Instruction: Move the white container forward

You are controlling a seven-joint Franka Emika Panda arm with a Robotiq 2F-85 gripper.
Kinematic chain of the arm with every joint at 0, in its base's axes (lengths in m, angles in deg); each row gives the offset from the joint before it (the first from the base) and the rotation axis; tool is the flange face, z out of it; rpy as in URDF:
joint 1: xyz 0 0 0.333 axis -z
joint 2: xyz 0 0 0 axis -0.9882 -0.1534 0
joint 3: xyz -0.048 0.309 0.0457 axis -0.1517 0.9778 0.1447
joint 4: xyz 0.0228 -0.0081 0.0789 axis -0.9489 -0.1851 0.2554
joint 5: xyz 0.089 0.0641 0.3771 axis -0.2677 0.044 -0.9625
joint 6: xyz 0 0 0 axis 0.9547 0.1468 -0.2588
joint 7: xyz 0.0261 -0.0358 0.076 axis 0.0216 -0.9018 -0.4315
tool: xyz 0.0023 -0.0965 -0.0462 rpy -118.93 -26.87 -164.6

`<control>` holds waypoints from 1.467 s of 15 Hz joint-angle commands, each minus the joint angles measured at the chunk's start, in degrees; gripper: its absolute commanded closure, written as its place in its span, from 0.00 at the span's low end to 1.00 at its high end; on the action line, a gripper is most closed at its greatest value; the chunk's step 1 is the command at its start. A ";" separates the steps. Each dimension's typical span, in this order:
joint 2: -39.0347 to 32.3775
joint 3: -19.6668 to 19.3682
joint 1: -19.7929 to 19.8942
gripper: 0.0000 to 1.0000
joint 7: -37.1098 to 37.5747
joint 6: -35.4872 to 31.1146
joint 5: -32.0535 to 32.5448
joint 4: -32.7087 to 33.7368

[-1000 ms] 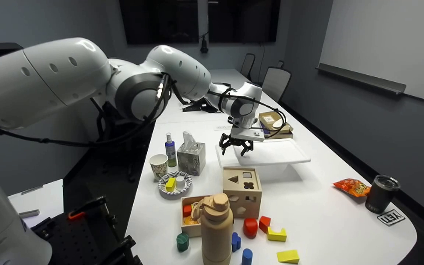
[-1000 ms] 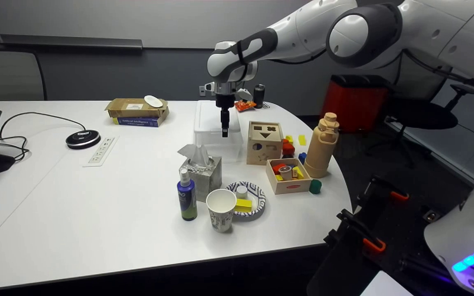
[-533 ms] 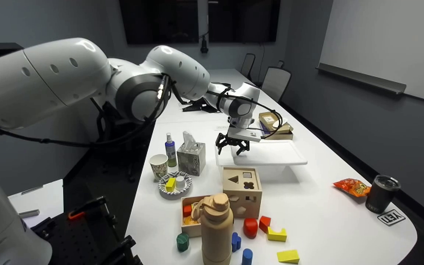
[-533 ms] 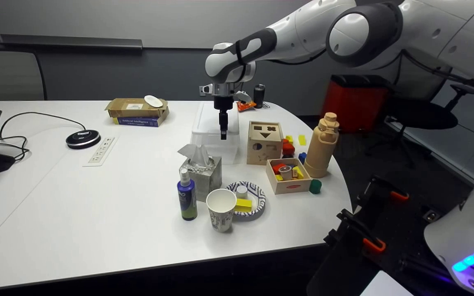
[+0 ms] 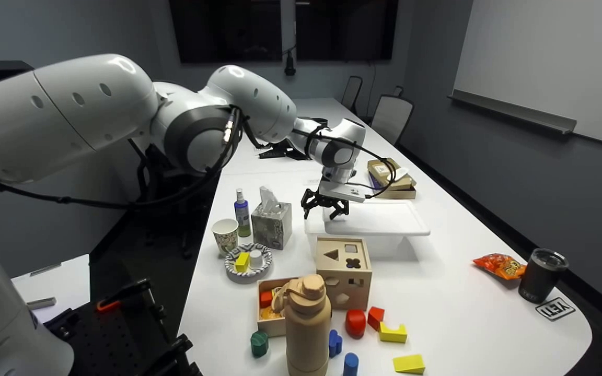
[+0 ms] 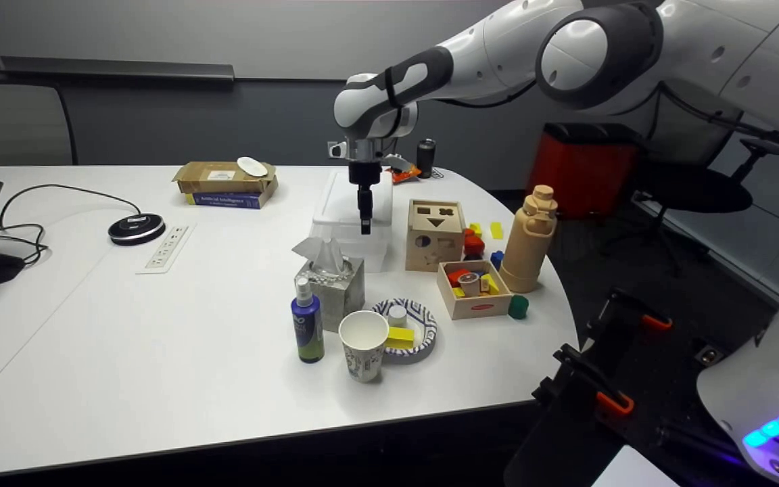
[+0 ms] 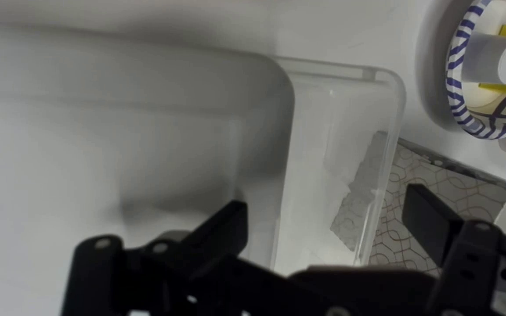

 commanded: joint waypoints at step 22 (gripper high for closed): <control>6.49 6.50 -0.65 0.00 -1.63 2.23 0.40 -13.25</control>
